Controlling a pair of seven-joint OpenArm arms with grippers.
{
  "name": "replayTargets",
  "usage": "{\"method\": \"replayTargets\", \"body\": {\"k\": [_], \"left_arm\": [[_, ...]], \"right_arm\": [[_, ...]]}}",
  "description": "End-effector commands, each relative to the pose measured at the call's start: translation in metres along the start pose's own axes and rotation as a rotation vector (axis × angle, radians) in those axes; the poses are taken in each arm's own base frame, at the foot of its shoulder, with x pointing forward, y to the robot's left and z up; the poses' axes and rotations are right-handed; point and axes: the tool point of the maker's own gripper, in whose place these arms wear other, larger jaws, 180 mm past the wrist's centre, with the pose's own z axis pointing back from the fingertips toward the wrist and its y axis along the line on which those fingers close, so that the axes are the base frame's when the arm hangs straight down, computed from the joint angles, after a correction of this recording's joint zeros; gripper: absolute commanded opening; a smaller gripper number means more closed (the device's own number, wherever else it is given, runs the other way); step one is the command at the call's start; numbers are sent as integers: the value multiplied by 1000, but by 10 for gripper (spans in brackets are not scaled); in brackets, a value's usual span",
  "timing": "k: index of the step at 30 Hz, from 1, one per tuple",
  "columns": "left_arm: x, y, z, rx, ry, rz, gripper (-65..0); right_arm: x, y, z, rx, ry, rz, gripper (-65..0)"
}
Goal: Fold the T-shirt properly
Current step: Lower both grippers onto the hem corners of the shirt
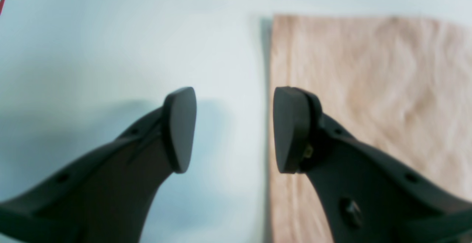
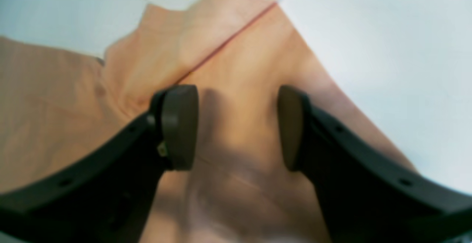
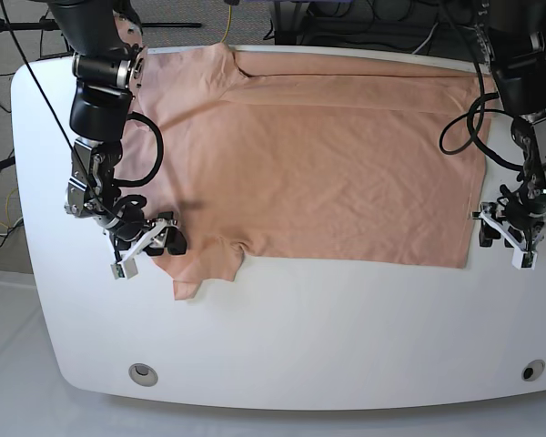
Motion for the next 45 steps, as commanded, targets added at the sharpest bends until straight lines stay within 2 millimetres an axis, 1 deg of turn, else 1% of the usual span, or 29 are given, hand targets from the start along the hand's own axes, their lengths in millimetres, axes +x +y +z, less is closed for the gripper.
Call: {"method": "replayTargets", "body": {"k": [1, 8, 10, 12, 16, 20, 22, 24, 32, 34, 38, 45], "left_arm": [[25, 18, -4, 23, -58, 18, -330], [23, 22, -15, 22, -34, 39, -326], [21, 23, -18, 21, -23, 41, -326], [15, 26, -20, 20, -11, 68, -325], [17, 27, -23, 20, -14, 81, -325], [22, 28, -22, 22, -30, 75, -323], [25, 27, -20, 22, -40, 69, -322], [33, 28, -16, 26, -62, 57, -324], [33, 18, -18, 7, -73, 56, -325], [24, 10, -20, -3, -59, 58, -324], [23, 2, -21, -16, -65, 60, -325], [13, -9, -26, -38, -42, 87, -324]], "right_arm": [[18, -6, 2, -20, -17, 43, -320], [19, -6, 0, -19, -15, 46, -318], [20, -5, -1, -18, -16, 45, -318], [20, -5, -2, -24, -18, 54, -314], [19, -6, -3, -29, -18, 53, -314], [18, -8, -2, -36, -21, 45, -311], [18, -9, -2, -40, -27, 41, -309], [16, -14, 1, -55, -27, 19, -310], [14, -8, -1, -43, -28, 16, -312], [10, 0, -3, -19, -16, 34, -313], [8, 4, -5, -11, -14, 34, -314], [1, 10, -8, -3, -9, 16, -315]]}}
